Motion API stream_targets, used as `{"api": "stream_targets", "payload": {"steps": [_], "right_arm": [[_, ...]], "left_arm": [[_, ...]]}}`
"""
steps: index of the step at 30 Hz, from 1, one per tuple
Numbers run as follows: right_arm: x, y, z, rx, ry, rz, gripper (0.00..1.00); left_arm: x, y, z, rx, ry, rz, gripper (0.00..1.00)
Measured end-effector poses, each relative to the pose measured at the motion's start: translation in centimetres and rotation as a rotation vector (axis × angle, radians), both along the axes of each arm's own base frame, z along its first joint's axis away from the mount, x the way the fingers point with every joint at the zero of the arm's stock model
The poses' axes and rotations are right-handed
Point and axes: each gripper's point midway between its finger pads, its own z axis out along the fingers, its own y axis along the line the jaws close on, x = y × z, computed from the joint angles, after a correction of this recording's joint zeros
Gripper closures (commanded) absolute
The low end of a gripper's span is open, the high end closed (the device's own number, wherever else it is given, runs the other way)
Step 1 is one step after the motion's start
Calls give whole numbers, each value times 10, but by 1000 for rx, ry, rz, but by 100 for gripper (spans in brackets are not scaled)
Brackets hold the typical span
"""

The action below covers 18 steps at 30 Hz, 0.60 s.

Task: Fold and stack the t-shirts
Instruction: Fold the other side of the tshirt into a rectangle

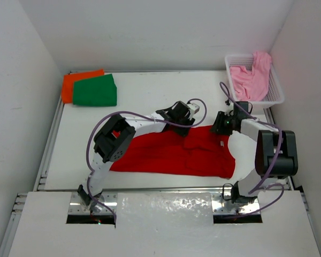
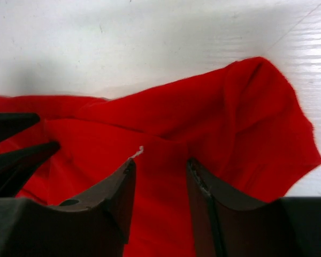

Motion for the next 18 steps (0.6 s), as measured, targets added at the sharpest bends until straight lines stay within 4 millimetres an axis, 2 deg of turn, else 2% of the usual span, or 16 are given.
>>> {"api": "stream_targets", "payload": {"steps": [6,8,9,11,12,14,18], "right_arm": [[0,6,-14,32,32,7,66],[-2,6,-19,37,47,7,74],[-1,7,-21,41,51,7,74],[0,7,-23,43,49,4,84],[0,7,-23,42,49,2,92],[1,6,-23,36,49,-4,99],[2,1,-24,9,46,-20,100]], "left_arm": [[0,0,0,-1,2,-2,61],[0,0,0,-1,2,-2,61],[0,0,0,-1,2,-2,61],[0,0,0,-1,1,-2,61],[0,0,0,-1,2,-2,61],[0,0,0,-1,2,-2,61],[0,0,0,-1,1,-2,61]]}}
